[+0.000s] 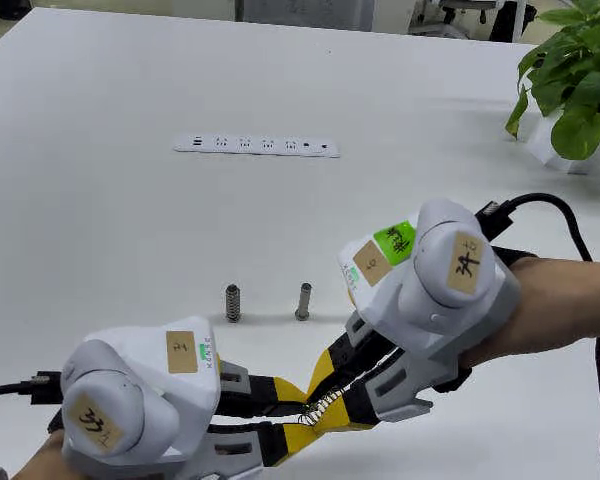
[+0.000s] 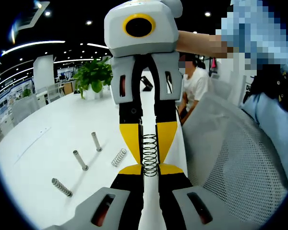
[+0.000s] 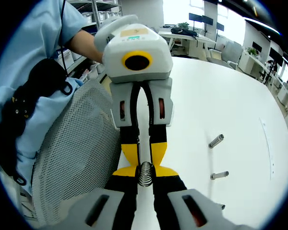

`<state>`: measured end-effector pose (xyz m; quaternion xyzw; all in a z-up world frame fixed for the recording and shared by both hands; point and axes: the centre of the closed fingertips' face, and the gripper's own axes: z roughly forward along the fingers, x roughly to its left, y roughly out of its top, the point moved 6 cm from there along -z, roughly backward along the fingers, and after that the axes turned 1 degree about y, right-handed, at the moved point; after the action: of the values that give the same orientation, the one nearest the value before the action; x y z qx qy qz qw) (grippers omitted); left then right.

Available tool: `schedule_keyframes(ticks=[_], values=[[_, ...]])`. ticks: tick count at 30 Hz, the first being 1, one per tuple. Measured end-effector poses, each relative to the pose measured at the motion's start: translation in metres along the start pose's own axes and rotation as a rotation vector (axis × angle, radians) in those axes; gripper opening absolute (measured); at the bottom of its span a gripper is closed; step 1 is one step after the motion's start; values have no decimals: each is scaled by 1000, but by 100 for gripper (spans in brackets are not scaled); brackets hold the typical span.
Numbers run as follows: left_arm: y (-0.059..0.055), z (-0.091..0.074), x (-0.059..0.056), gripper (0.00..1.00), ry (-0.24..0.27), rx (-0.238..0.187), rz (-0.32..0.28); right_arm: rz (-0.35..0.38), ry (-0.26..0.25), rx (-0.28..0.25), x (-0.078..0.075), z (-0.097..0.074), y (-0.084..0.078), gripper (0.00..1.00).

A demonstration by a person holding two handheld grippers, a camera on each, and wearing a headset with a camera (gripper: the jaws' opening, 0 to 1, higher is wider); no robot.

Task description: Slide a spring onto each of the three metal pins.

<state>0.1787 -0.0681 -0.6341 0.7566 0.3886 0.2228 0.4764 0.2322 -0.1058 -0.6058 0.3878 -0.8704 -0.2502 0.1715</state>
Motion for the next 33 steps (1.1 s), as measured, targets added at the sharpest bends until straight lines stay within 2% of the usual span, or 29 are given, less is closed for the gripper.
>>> schedule_keyframes(ticks=[6, 13, 19, 22, 26, 29, 31, 33], values=[[-1, 1, 0, 10, 10, -5, -11, 48, 4, 14, -2, 1, 0, 12], [-1, -2, 2, 10, 35, -16, -37, 39, -4, 17, -4, 1, 2, 12], [-5, -10, 6, 13, 87, -32, -67, 19, -27, 33, -8, 3, 2, 12], [-11, -16, 12, 25, 150, -30, -76, 9, -33, 36, -10, 2, 1, 12], [-19, -25, 18, 38, 202, -32, -125, 6, -37, 44, -14, 3, -1, 12], [-29, -36, 23, 49, 264, -14, -147, -6, -45, 52, -16, 2, -3, 12], [-36, -42, 26, 54, 294, -6, -168, -25, -62, 74, -20, 2, -6, 12], [-41, -49, 27, 58, 322, -2, -192, -41, -67, 74, -22, 2, -5, 12]])
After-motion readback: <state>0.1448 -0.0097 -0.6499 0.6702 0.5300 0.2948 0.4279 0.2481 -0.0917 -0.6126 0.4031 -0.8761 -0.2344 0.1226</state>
